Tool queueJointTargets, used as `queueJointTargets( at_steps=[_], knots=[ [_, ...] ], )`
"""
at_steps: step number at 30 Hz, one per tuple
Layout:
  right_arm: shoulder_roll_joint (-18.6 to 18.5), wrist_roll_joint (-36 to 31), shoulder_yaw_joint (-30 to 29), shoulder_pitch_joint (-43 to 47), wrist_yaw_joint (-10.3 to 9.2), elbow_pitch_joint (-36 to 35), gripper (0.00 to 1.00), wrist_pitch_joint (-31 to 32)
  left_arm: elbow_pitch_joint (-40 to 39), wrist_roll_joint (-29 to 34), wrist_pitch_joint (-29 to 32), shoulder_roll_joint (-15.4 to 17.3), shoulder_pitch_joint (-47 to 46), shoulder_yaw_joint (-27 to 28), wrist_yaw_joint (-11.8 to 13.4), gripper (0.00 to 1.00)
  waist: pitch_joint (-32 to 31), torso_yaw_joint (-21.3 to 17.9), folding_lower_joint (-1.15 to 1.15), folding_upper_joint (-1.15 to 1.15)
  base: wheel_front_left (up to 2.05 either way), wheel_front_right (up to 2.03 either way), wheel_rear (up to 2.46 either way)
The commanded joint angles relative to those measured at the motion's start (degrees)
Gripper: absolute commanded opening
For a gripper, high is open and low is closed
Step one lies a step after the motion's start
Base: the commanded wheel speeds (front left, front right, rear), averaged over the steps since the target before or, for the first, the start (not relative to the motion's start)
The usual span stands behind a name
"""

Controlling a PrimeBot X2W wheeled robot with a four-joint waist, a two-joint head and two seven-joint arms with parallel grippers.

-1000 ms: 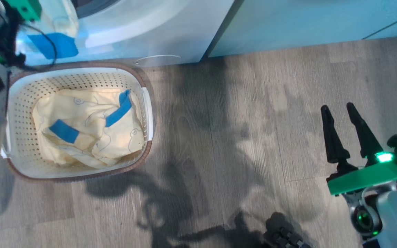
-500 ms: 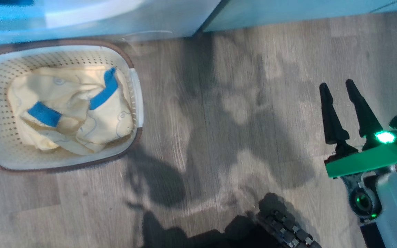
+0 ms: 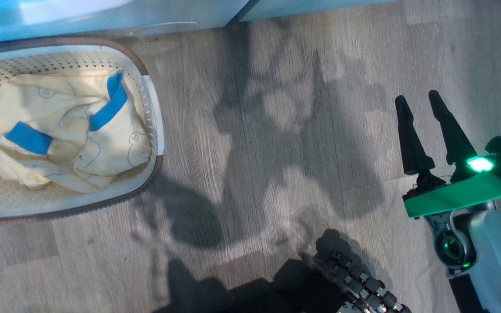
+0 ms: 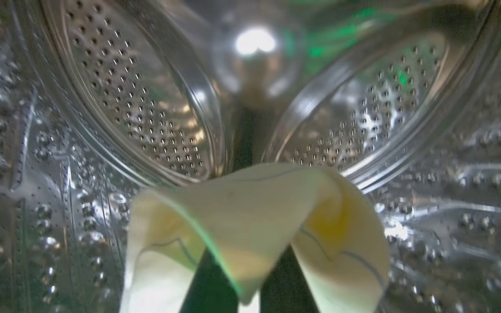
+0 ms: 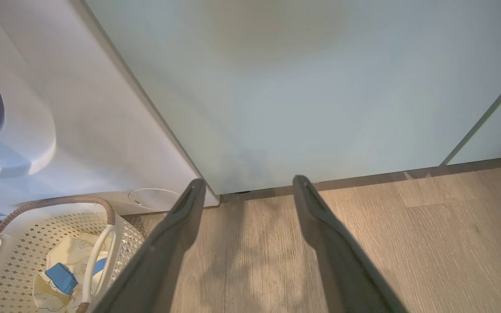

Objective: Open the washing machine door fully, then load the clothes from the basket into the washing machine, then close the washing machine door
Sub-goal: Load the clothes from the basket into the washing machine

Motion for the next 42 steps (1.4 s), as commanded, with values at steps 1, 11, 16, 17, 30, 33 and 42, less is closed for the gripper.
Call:
queueJointTargets(
  at_steps=[1, 11, 16, 17, 30, 33, 42],
  knots=[
    [-0.3, 0.5, 0.7, 0.4, -0.16, -1.3, 1.0, -0.5, -1.2, -0.2, -1.7, 2.0, -2.7, 0.8, 0.0, 0.0, 0.2, 0.0, -0.01, 0.0, 0.0, 0.0, 0.0],
    [0.3, 0.6, 1.0, -0.2, -0.16, -1.0, 1.0, -0.5, -2.1, -1.0, -3.7, 1.8, -3.6, 2.6, -0.7, 0.0, 0.9, -0.1, -0.01, 0.0, 0.0, 0.0, 0.0],
    [0.3, 0.7, 1.1, -0.4, -0.16, -1.0, 1.0, -0.5, -1.8, -0.9, -3.7, 2.3, -2.7, 3.3, -1.1, 0.0, 1.4, -0.4, -0.01, 0.0, 0.0, 0.0, 0.0],
    [0.4, 0.7, 1.1, -0.5, -0.16, -1.0, 1.0, -0.5, -1.2, -0.9, -3.8, 2.4, -2.6, 3.4, -1.2, 0.0, 1.4, -0.4, -0.01, 0.0, 0.0, 0.0, 0.0],
    [0.4, 0.6, 1.0, -0.6, -0.16, -0.8, 1.0, -0.5, 10.9, -0.2, -0.3, 2.2, -5.0, 0.5, -4.4, 1.0, 1.1, -0.4, -0.01, 0.0, 0.0, 0.0, 0.0],
    [0.2, 0.6, 0.9, -0.4, -0.16, -0.6, 1.0, -0.5, 12.0, -0.4, 2.0, 1.6, -4.4, -0.1, -4.9, 1.0, 0.3, -0.1, -0.01, 0.0, 0.0, 0.0, 0.0],
    [-0.3, 0.2, 0.2, 1.2, -0.16, -0.3, 1.0, -0.5, 13.1, -1.2, 8.5, 0.1, 0.5, -1.6, -6.2, 1.0, -4.5, 1.1, -0.01, 0.0, 0.0, 0.0, 0.0]
  ],
)
